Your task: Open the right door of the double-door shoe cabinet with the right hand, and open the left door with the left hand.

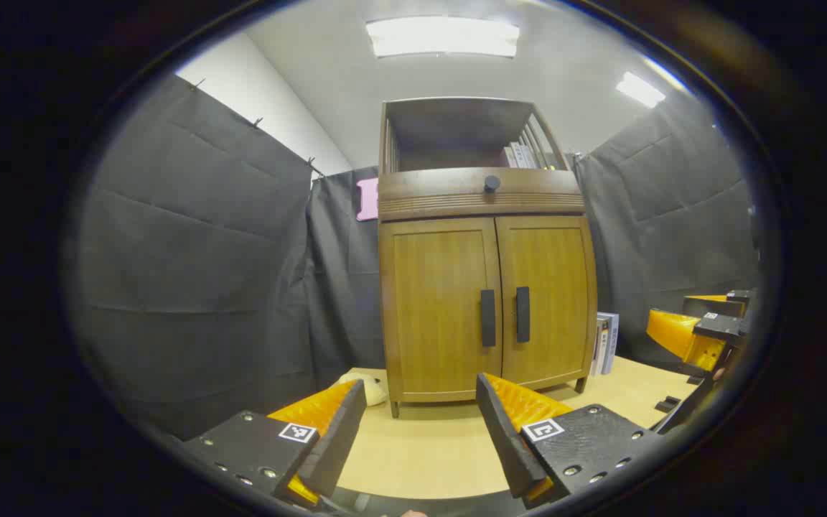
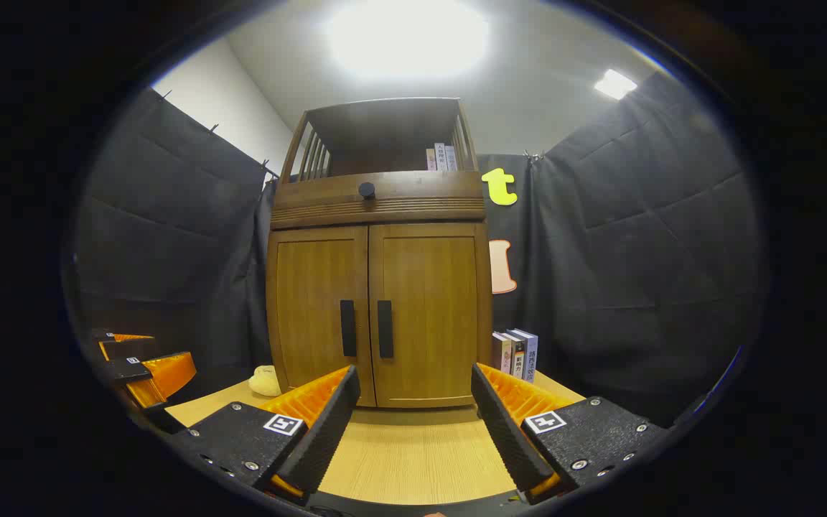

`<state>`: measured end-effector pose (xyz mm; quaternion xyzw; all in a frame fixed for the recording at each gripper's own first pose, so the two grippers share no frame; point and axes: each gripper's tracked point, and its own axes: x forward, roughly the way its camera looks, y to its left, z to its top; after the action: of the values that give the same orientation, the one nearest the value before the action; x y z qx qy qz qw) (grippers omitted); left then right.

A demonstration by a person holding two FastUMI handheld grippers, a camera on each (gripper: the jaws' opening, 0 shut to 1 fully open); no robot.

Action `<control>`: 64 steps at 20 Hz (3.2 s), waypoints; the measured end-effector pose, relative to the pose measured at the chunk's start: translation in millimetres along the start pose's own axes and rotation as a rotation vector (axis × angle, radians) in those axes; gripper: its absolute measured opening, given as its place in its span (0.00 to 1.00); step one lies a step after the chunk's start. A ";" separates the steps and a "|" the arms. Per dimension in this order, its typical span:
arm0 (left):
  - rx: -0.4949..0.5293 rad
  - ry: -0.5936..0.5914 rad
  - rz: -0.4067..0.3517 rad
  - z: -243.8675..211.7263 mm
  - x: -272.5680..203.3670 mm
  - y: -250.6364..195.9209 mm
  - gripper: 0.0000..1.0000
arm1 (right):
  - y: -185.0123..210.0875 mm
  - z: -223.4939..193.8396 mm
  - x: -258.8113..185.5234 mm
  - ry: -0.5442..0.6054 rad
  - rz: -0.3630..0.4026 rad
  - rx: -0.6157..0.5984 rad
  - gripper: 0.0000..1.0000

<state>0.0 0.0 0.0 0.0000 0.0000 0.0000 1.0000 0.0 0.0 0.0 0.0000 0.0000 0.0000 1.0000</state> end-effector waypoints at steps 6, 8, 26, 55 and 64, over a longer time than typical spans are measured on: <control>0.005 -0.002 -0.012 4.1 -5.8 4.5 0.94 | -1.0 -2.4 -3.3 0.003 -0.021 0.003 0.96; 0.002 0.004 -0.012 3.8 -5.2 5.1 0.94 | -0.9 -5.0 -1.5 0.008 -0.026 0.004 0.96; 0.032 -0.007 0.002 8.4 29.2 -4.1 0.88 | -10.3 13.1 80.5 -0.014 -0.005 0.027 0.96; 0.055 0.033 0.238 -2.0 48.6 25.6 0.88 | 44.0 -29.7 296.5 0.071 0.118 0.071 0.94; 0.049 0.041 0.277 0.2 47.0 27.9 0.94 | 65.7 -52.9 342.5 0.147 0.130 0.066 0.84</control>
<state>47.0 27.9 0.2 0.0245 0.0205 0.1381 0.9899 342.5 65.7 -52.9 0.0332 0.0733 0.0650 0.9946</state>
